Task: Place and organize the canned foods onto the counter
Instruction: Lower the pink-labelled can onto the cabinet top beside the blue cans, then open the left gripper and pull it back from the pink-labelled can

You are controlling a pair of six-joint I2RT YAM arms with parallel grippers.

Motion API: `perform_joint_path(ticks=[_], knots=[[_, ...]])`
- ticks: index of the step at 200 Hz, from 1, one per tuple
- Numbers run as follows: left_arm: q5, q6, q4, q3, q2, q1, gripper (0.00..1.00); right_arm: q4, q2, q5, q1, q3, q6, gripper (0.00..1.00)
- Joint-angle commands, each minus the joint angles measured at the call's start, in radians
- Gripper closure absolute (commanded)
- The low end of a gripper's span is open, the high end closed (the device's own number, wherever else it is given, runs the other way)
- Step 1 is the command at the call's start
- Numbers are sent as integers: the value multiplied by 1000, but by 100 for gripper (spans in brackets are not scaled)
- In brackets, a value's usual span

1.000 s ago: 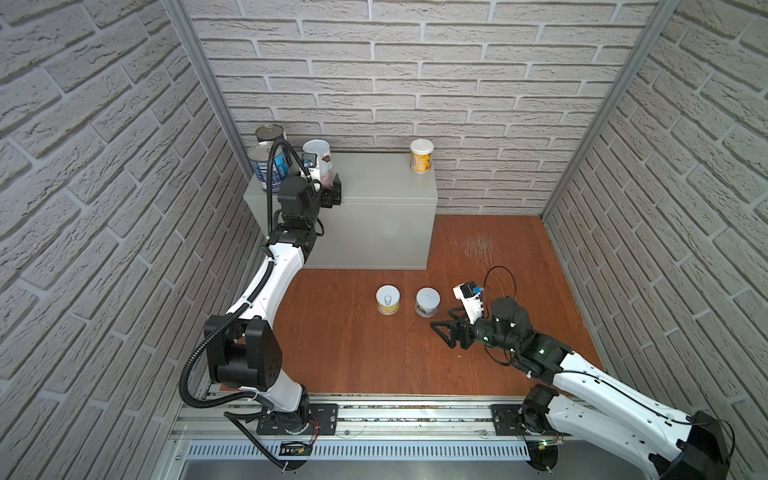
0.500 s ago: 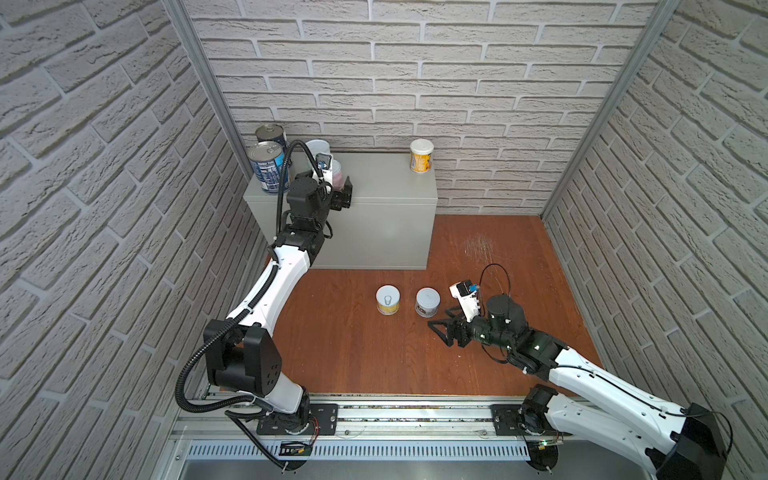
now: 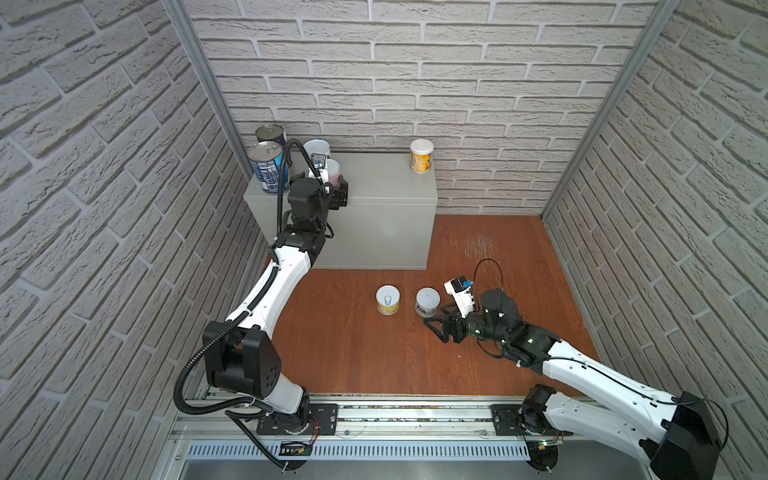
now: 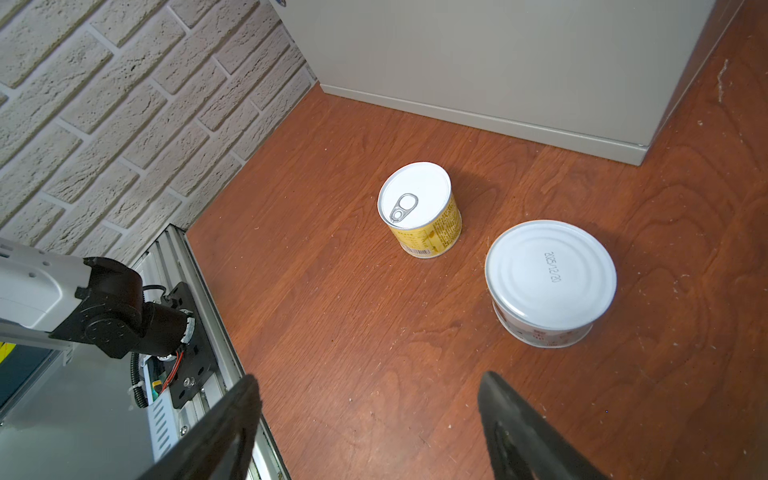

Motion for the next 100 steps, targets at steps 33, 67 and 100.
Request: perform_joint_path(ticks=[33,67,100], knots=[[-113,-12,19,-12,-61,-33,2,36,8,-15,6,52,-11,17],[-150,-10,10,-19,-79,-42,2,5,8,-13,7,75,-23,17],[-178,16,18,-43,-114,-65,2,-5,-2,-10,7,75,-22,17]])
